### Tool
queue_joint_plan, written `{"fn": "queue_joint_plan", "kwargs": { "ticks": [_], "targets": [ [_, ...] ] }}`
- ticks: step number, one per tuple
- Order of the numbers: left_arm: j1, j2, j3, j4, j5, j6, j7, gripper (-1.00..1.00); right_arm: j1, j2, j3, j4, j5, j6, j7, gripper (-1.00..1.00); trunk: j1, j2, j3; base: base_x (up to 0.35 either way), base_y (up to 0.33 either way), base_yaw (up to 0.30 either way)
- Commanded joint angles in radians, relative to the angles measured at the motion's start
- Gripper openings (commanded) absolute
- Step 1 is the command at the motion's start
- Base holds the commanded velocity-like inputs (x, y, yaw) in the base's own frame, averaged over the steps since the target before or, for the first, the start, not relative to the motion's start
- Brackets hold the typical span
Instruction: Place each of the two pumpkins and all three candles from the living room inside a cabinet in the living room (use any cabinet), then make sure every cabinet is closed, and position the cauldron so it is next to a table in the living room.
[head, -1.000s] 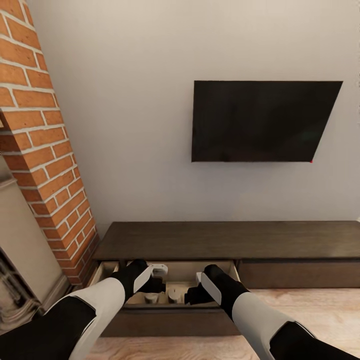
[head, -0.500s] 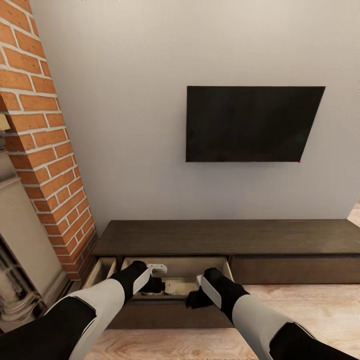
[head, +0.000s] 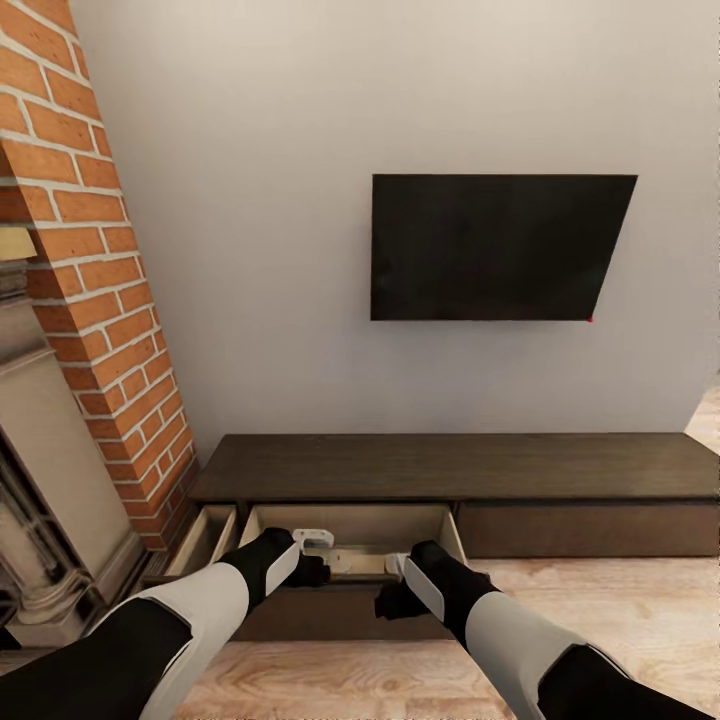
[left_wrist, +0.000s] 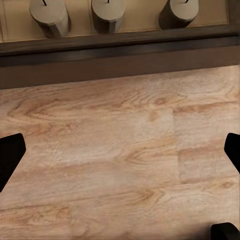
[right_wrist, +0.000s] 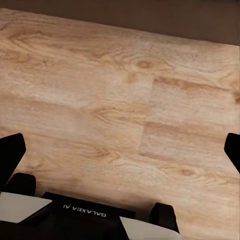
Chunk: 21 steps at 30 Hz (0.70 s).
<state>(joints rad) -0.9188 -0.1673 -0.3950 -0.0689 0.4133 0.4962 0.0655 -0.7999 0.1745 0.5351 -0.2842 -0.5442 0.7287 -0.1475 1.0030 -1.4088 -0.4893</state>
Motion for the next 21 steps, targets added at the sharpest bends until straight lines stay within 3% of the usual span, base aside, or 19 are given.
{"fn": "queue_joint_plan", "kwargs": {
  "ticks": [1, 5, 8, 16, 21],
  "targets": [
    [0.000, 0.000, -0.005, -0.002, 0.010, 0.003, 0.007, 1.00, -0.001, 0.000, 0.005, 0.000, -0.011, -0.005, -0.008, 1.00, 0.000, -0.001, -0.001, -0.013, 0.000, 0.000],
    [0.000, 0.000, -0.005, -0.002, 0.010, -0.003, 0.007, 1.00, -0.001, 0.000, 0.005, 0.000, -0.011, -0.008, -0.006, 1.00, 0.000, -0.001, -0.001, -0.006, 0.000, 0.000],
    [0.000, 0.000, -0.005, -0.001, 0.011, -0.044, 0.004, 1.00, -0.001, 0.000, 0.005, 0.000, -0.012, -0.023, -0.004, 1.00, 0.000, -0.001, -0.001, -0.002, 0.000, 0.000],
    [0.001, 0.000, -0.005, 0.000, 0.012, -0.087, 0.005, 1.00, 0.013, 0.000, 0.016, 0.015, -0.011, -0.214, 0.008, 1.00, 0.023, -0.043, -0.020, 0.000, 0.000, 0.000],
    [0.016, -0.001, -0.006, -0.001, 0.011, -0.149, 0.005, 1.00, 0.020, 0.000, 0.017, 0.020, -0.010, -0.239, 0.011, 1.00, 0.042, -0.078, -0.036, 0.000, 0.000, 0.000]
  ]
}}
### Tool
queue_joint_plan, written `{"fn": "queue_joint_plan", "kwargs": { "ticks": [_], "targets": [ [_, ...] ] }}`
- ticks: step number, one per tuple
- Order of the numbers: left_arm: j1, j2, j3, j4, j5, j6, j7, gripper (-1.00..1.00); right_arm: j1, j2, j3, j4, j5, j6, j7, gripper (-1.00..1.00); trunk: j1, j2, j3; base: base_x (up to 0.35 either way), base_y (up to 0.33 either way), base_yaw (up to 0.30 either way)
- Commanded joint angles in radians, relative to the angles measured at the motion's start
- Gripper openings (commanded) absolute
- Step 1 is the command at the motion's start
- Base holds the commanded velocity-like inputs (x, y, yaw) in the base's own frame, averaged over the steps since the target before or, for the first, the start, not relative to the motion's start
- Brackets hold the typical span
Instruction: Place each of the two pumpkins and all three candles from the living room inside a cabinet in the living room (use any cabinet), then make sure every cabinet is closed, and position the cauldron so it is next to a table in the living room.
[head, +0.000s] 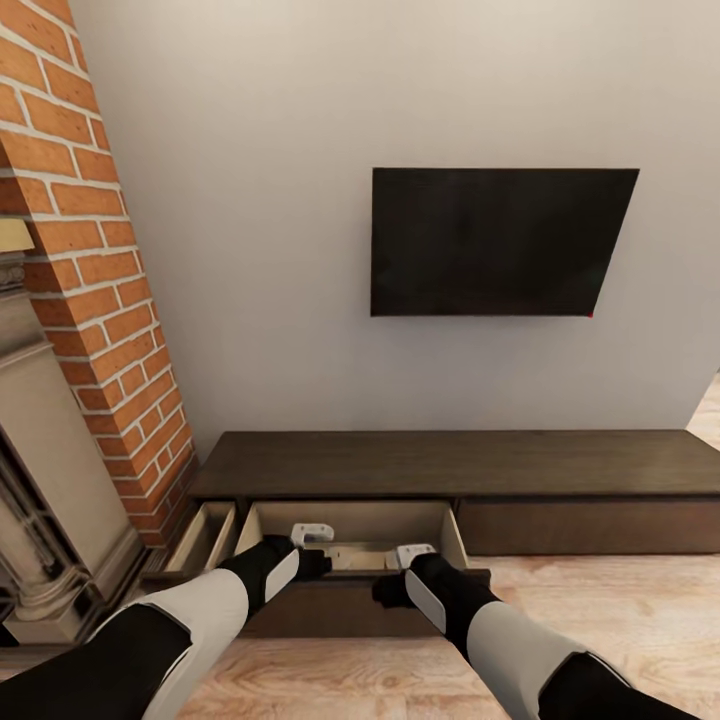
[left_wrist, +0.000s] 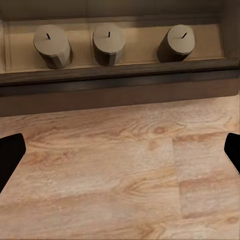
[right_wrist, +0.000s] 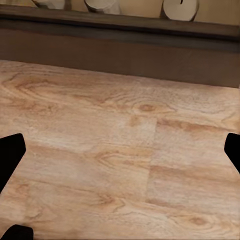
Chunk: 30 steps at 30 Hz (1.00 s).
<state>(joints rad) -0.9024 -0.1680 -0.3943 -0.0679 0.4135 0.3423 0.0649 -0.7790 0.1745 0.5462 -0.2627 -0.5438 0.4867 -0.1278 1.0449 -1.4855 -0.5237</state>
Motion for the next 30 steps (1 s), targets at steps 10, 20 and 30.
{"fn": "queue_joint_plan", "kwargs": {
  "ticks": [10, 20, 30],
  "targets": [
    [0.027, -0.001, -0.007, -0.002, 0.011, -0.135, 0.005, 1.00, 0.001, 0.000, 0.007, 0.003, 0.002, -0.093, -0.007, 1.00, 0.038, -0.071, -0.032, 0.000, 0.000, 0.000],
    [0.077, -0.004, -0.009, -0.001, 0.010, -0.305, 0.007, 1.00, 0.026, 0.000, 0.006, 0.026, 0.115, -0.185, -0.006, 1.00, 0.077, -0.141, -0.064, 0.000, 0.000, 0.000],
    [0.089, -0.002, -0.006, 0.000, 0.010, -0.384, 0.007, 1.00, 0.048, 0.000, 0.007, 0.026, 0.125, -0.267, -0.005, 1.00, 0.115, -0.211, -0.095, 0.000, 0.000, 0.000]
  ]
}}
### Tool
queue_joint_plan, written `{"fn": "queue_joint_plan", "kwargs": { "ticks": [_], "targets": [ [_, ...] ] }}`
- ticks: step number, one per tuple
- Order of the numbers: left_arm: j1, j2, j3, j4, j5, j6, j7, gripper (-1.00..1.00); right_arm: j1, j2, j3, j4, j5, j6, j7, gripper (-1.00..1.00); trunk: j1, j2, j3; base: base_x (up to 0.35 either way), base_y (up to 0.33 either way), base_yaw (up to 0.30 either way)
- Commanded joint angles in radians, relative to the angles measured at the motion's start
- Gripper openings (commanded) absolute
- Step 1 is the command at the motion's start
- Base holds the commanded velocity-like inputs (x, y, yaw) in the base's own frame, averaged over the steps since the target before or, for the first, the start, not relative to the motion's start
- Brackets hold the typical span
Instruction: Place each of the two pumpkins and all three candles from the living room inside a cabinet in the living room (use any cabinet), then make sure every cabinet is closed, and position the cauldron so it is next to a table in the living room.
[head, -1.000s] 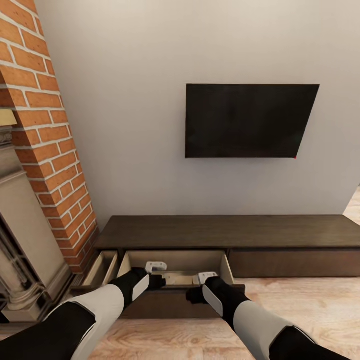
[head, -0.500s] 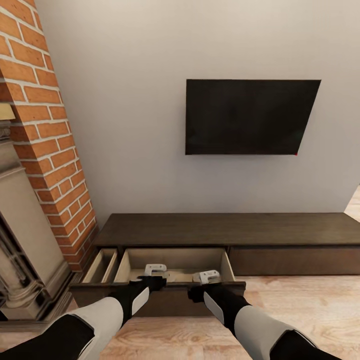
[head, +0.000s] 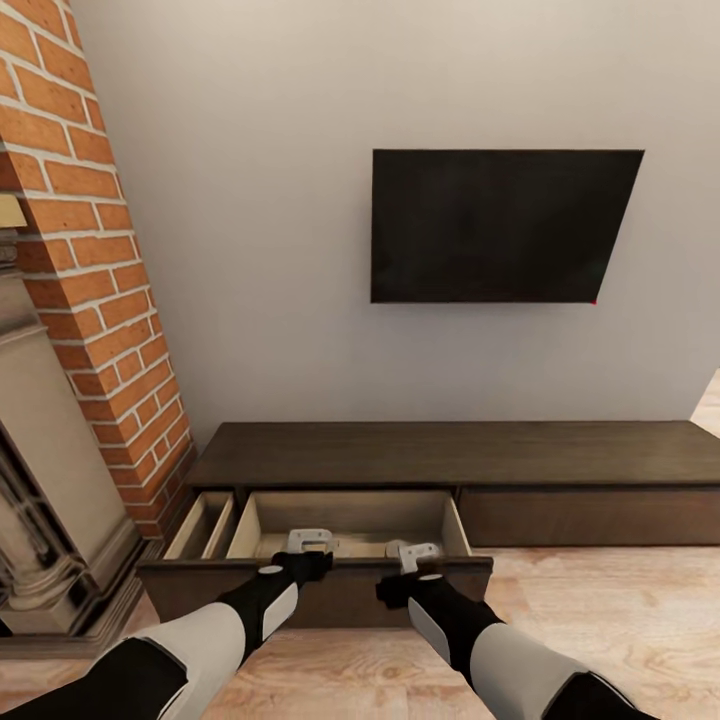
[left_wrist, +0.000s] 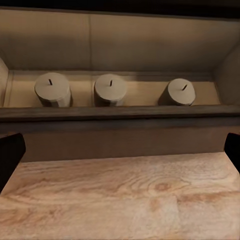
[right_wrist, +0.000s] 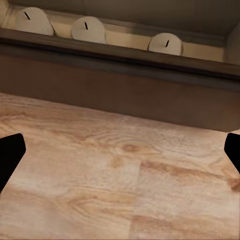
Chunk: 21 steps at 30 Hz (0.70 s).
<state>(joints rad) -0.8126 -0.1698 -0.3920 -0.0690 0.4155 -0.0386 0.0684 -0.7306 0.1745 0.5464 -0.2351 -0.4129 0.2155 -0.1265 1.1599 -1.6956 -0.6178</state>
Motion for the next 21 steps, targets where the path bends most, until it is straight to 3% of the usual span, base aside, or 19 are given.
{"fn": "queue_joint_plan", "kwargs": {
  "ticks": [1, 5, 7, 13, 21],
  "targets": [
    [0.002, 0.000, -0.009, 0.001, 0.008, -0.006, 0.004, 1.00, 0.001, 0.000, 0.007, -0.001, -0.006, 0.000, -0.007, 1.00, 0.004, -0.008, -0.004, 0.000, 0.000, 0.000],
    [0.014, 0.001, -0.008, 0.001, 0.008, -0.039, 0.005, 1.00, 0.005, 0.000, 0.006, -0.001, -0.005, -0.025, -0.006, 1.00, 0.019, -0.036, -0.017, 0.000, 0.000, 0.000],
    [0.021, 0.002, -0.008, 0.011, 0.009, -0.078, 0.006, 1.00, 0.012, 0.000, 0.006, 0.000, -0.005, -0.080, -0.006, 1.00, 0.027, -0.050, -0.023, 0.000, 0.000, 0.000],
    [0.024, 0.003, -0.008, 0.027, 0.009, -0.101, 0.011, 1.00, 0.034, 0.000, 0.007, 0.018, -0.004, -0.175, -0.007, 1.00, 0.050, -0.092, -0.042, 0.000, 0.000, 0.000],
    [0.025, 0.000, -0.008, 0.042, 0.010, -0.225, 0.042, 1.00, 0.039, 0.000, 0.006, 0.027, -0.004, -0.199, -0.007, 1.00, 0.081, -0.148, -0.067, 0.000, 0.000, 0.000]
  ]
}}
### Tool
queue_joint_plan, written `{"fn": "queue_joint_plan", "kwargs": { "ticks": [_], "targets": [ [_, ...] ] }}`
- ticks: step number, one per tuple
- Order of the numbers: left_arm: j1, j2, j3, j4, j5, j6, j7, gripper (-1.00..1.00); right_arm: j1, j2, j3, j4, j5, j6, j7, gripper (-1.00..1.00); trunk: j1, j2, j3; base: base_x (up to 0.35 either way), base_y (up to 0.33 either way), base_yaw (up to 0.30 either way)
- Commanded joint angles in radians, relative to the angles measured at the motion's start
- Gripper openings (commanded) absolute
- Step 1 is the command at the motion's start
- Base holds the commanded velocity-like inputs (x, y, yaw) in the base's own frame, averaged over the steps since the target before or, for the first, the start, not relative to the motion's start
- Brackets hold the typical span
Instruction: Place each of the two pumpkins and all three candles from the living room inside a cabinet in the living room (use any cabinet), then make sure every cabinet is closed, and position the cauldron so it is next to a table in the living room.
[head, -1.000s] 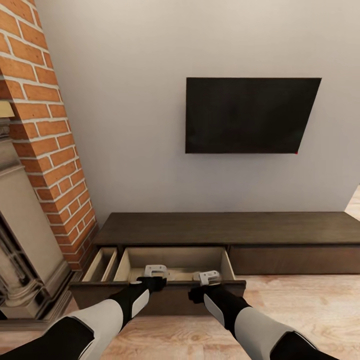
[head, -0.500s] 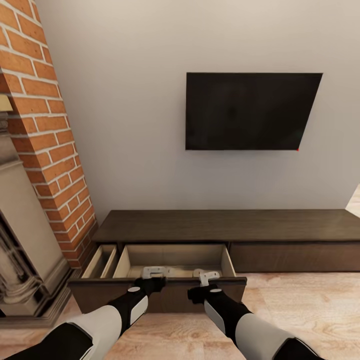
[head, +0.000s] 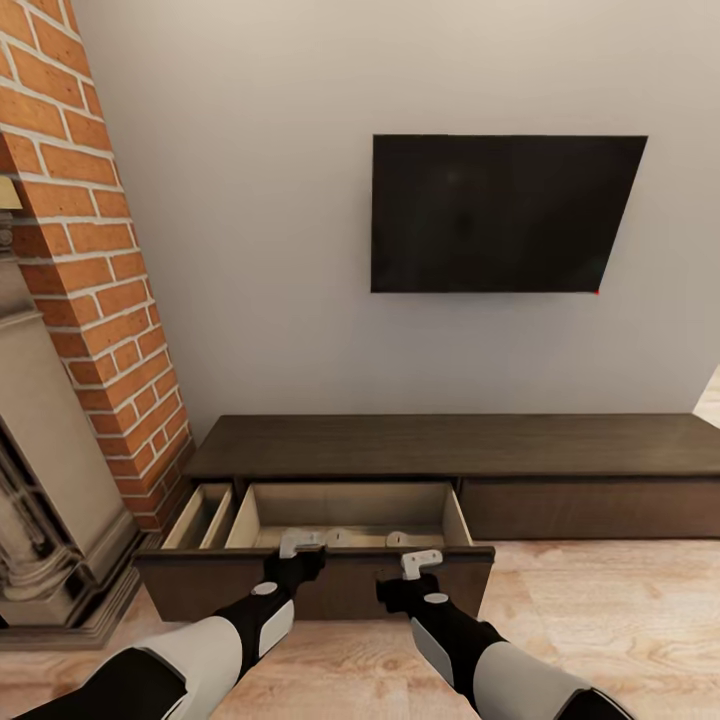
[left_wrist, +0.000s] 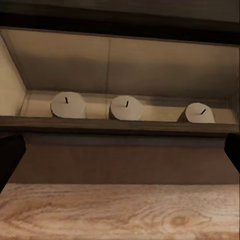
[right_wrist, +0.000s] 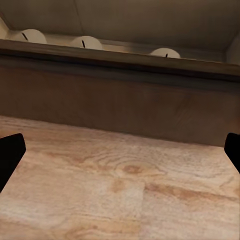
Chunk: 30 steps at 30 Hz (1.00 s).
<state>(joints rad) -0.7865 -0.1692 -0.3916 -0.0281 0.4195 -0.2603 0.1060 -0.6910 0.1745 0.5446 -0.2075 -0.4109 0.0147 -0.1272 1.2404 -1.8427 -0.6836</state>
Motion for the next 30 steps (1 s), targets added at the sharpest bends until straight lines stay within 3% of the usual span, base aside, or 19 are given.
{"fn": "queue_joint_plan", "kwargs": {
  "ticks": [1, 16, 20, 26, 30],
  "targets": [
    [-0.001, -0.001, -0.009, 0.006, 0.006, -0.012, 0.006, 1.00, 0.000, 0.000, 0.008, 0.000, -0.006, 0.000, -0.006, 1.00, 0.004, -0.008, -0.004, 0.000, 0.000, 0.000],
    [0.013, -0.001, -0.010, 0.013, 0.002, -0.030, 0.009, 1.00, 0.002, 0.000, 0.007, 0.002, -0.007, -0.070, -0.006, 1.00, 0.061, -0.113, -0.051, 0.000, 0.000, 0.000],
    [0.015, -0.001, -0.010, 0.014, 0.001, -0.087, 0.009, 1.00, 0.002, 0.000, 0.006, 0.002, -0.008, -0.073, -0.006, 1.00, 0.077, -0.141, -0.064, 0.000, 0.000, 0.000],
    [0.022, -0.001, -0.010, 0.018, 0.000, -0.119, 0.010, 1.00, 0.002, 0.000, 0.006, 0.000, -0.009, -0.075, -0.006, 1.00, 0.100, -0.183, -0.083, 0.000, 0.000, 0.000],
    [0.032, -0.001, -0.010, 0.019, -0.001, -0.236, 0.010, 1.00, 0.002, 0.000, 0.006, -0.002, -0.009, -0.143, -0.007, 1.00, 0.115, -0.211, -0.095, 0.000, 0.000, 0.000]
  ]
}}
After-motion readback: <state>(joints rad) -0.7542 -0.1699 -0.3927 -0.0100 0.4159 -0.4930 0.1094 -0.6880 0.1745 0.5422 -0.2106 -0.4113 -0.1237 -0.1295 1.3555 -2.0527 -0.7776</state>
